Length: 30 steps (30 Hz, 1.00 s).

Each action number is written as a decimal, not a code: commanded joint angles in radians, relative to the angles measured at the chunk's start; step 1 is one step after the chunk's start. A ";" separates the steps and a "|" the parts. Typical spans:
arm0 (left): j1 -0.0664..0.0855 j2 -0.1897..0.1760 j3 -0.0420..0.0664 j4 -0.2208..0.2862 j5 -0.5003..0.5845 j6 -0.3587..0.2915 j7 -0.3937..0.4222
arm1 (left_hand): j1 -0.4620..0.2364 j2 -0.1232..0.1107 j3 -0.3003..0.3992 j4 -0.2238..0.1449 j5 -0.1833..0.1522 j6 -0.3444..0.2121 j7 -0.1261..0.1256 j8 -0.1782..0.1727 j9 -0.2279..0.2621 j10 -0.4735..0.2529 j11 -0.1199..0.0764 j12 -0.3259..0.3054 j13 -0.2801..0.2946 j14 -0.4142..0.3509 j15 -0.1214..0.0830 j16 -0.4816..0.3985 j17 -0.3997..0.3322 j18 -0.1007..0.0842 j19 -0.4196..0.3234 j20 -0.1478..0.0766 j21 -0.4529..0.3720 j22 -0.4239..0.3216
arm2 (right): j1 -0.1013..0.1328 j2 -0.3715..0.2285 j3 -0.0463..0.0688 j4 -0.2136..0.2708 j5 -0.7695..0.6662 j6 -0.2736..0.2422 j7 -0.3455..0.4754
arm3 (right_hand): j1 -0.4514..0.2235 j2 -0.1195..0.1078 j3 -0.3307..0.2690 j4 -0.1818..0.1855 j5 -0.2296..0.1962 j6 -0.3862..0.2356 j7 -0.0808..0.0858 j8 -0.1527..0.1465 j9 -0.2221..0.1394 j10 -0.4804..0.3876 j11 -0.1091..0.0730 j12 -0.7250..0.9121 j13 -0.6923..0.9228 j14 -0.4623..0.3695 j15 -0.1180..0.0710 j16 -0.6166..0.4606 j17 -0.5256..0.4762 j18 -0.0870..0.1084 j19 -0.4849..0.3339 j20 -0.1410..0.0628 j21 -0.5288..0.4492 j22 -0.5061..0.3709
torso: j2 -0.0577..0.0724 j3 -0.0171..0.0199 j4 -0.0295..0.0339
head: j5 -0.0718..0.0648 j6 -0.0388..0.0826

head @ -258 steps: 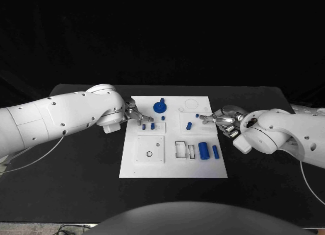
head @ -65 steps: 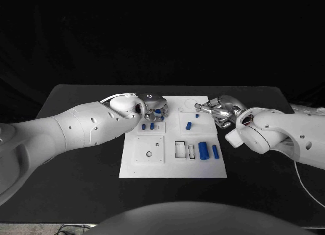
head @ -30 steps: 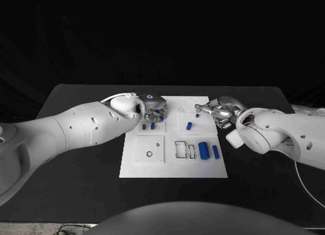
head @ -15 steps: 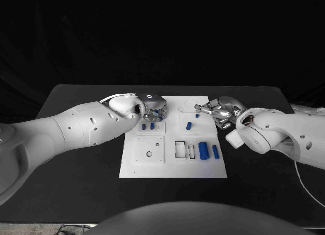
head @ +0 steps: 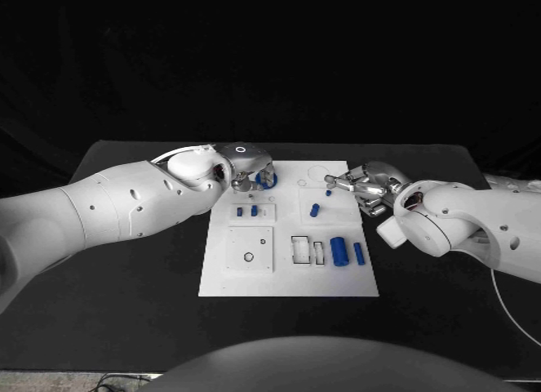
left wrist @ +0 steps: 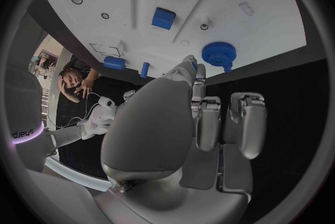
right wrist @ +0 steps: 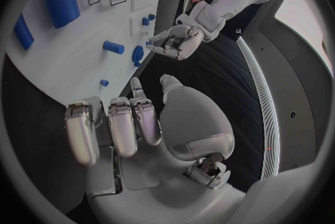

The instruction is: Assemble the parts on the task board

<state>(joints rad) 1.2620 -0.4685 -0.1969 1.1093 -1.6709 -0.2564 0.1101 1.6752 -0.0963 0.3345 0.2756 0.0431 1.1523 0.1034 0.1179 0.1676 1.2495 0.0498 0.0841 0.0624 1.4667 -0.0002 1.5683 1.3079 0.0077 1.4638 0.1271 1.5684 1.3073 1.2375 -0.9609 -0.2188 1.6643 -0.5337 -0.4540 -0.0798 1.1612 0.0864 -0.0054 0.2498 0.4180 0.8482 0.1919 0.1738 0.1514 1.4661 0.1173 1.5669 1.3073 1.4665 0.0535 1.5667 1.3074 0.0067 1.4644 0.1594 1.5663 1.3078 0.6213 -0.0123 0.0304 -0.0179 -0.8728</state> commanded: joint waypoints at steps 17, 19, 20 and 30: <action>0.025 -0.049 -0.006 0.039 -0.005 0.042 -0.025 | -0.006 -0.010 -0.001 0.013 0.004 -0.002 0.004 -0.005 -0.003 -0.004 0.002 -0.017 -0.002 0.104 0.006 0.003 0.263 -0.008 0.107 -0.005 0.002 0.263 | -0.003 0.002 0.000 -0.002 -0.002 0.022 -0.008 | -0.001 0.008 -0.002 0.002 0.004 -0.003 -0.002 0.007 0.002 0.105 0.000 0.004 0.263 0.104 0.000 0.004 0.263 -0.007 0.106 0.003 0.004 0.263 | 0.001 -0.0007 0.0000 | 0.003 0.000; 0.025 -0.053 -0.008 0.039 -0.004 0.048 -0.026 | -0.007 -0.010 0.000 0.013 0.004 -0.003 0.004 -0.005 -0.003 -0.005 0.002 -0.018 -0.002 0.104 0.006 0.003 0.263 -0.008 0.107 -0.005 0.002 0.263 | -0.003 0.002 0.000 -0.002 -0.002 0.023 -0.007 | -0.001 0.009 -0.002 0.002 0.005 -0.003 -0.002 0.008 0.002 0.105 0.000 0.004 0.263 0.104 0.000 0.004 0.263 -0.007 0.106 0.002 0.004 0.263 | 0.001 -0.0007 -0.0002 | 0.004 0.000; 0.025 -0.054 -0.009 0.039 -0.004 0.051 -0.026 | -0.007 -0.010 0.000 0.013 0.004 -0.003 0.004 -0.005 -0.003 -0.005 0.002 -0.018 -0.002 0.104 0.006 0.003 0.263 -0.008 0.107 -0.005 0.002 0.263 | -0.003 0.003 0.000 -0.002 -0.002 0.023 -0.007 | -0.001 0.009 -0.002 0.002 0.005 -0.003 -0.002 0.008 0.002 0.105 0.000 0.004 0.263 0.104 0.000 0.004 0.263 -0.007 0.106 0.002 0.004 0.263 | 0.001 -0.0009 -0.0002 | 0.004 0.000; 0.025 -0.061 -0.012 0.040 0.000 0.069 -0.026 | -0.008 -0.009 0.000 0.014 0.004 -0.004 0.004 -0.006 -0.004 -0.007 0.002 -0.020 -0.002 0.104 0.006 0.003 0.263 -0.008 0.107 -0.004 0.002 0.263 | -0.004 0.002 0.000 -0.002 -0.002 0.022 -0.007 | -0.001 0.010 -0.003 0.003 0.007 -0.003 -0.002 0.008 0.002 0.105 0.000 0.004 0.263 0.104 0.000 0.004 0.263 -0.007 0.106 0.002 0.004 0.263 | 0.002 -0.0008 -0.0008 | 0.003 0.000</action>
<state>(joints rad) 1.2857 -0.5300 -0.2094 1.1465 -1.6714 -0.2167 0.0866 1.6698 -0.1018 0.3340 0.2816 0.0443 1.1515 0.1030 0.1092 0.1619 1.2491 0.0500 0.0690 0.0613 1.4667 -0.0002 1.5683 1.3076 0.0076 1.4638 0.1271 1.5684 1.3073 1.2346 -0.9590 -0.2189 1.6622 -0.5334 -0.4468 -0.0871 1.1612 0.0865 -0.0054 0.2498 0.4180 0.8482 0.1920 0.1777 0.1521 1.4661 0.1173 1.5669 1.3081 1.4665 0.0535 1.5667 1.3081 0.0067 1.4644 0.1594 1.5663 1.3075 0.6228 -0.0132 0.0298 -0.0143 -0.8728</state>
